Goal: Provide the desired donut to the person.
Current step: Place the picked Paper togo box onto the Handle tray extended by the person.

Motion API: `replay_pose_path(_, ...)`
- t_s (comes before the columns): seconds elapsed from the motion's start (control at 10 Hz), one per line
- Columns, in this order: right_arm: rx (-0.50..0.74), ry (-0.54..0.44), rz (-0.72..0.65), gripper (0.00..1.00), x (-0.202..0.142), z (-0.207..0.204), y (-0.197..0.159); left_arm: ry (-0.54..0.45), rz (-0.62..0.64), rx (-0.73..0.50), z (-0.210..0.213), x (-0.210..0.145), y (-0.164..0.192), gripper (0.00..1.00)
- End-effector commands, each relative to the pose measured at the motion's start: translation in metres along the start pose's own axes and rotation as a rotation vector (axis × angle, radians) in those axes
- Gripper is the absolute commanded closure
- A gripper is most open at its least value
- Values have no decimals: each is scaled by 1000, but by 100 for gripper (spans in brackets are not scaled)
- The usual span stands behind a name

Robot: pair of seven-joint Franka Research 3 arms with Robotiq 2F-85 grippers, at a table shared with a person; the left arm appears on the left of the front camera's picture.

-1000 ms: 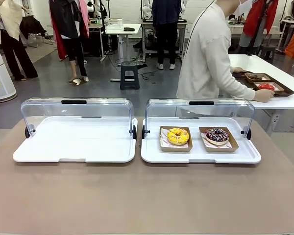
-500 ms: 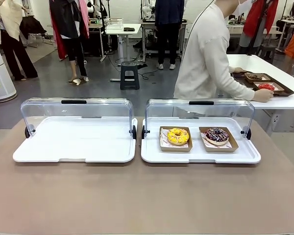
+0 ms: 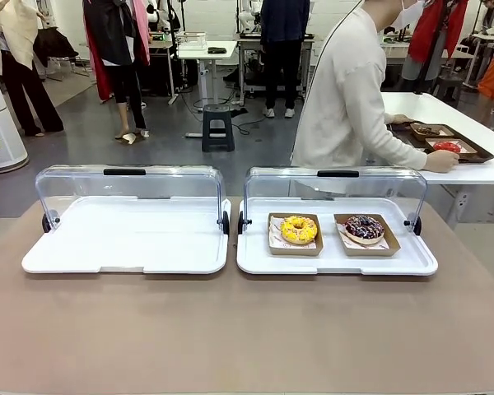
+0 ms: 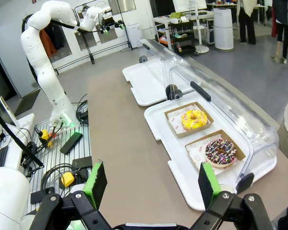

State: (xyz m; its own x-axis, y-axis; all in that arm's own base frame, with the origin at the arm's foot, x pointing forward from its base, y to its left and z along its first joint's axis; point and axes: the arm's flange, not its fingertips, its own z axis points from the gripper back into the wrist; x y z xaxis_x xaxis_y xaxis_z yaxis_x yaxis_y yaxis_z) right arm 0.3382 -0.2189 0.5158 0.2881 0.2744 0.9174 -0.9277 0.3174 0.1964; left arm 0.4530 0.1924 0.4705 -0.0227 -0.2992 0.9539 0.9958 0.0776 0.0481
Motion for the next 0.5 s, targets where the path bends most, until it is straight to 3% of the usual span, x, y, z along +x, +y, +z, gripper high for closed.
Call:
replay_pose_path(0.0,3,-12,3,0,1,0,0,4,4,7,1,0,0,0)
replay_pose_path(0.4,3,-12,3,0,1,0,0,4,4,7,1,0,0,0)
